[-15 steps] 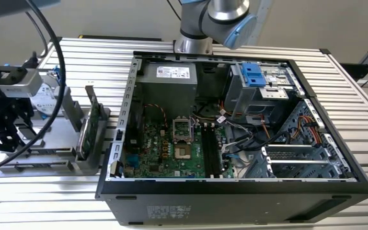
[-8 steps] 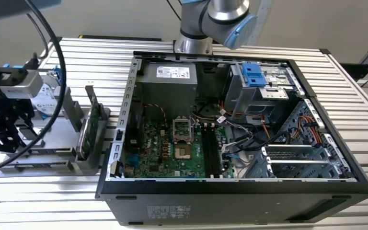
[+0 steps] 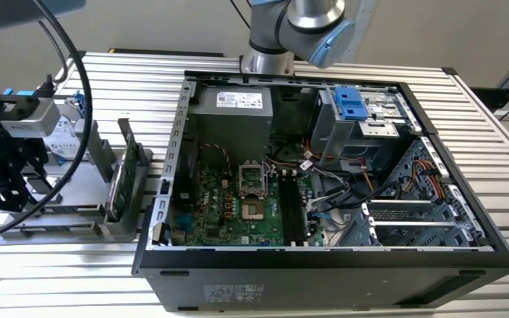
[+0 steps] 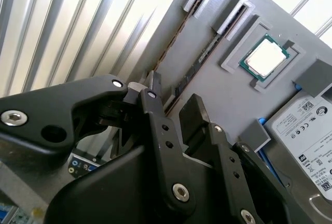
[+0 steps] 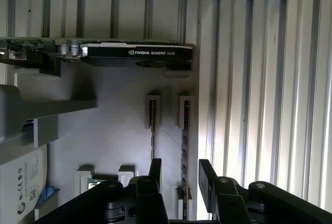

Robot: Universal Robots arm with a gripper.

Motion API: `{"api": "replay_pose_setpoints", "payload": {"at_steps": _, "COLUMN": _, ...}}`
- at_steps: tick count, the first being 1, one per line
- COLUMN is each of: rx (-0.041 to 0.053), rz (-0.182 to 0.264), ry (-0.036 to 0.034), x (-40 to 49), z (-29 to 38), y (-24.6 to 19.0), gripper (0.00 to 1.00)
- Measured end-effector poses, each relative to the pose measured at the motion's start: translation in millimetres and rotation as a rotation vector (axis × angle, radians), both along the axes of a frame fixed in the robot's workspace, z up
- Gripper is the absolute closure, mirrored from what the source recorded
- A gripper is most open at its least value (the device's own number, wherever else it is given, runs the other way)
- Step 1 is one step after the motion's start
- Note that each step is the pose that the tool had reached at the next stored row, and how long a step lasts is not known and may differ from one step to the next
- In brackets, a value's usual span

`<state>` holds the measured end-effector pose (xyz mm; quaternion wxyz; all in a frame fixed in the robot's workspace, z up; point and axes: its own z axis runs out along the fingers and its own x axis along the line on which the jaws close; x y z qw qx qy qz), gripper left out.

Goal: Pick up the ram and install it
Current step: 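Pick up the ram and move it above insertion slot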

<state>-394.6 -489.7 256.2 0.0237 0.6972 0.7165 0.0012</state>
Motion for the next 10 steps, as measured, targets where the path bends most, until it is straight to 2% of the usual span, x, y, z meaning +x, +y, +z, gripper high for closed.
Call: {"api": "replay_pose_setpoints", "payload": {"at_steps": 10, "rx": 0.0001, "rz": 0.000, "ry": -0.0001, "x": 0.0, "z": -2.1, "y": 0.0, "gripper": 0.00}}
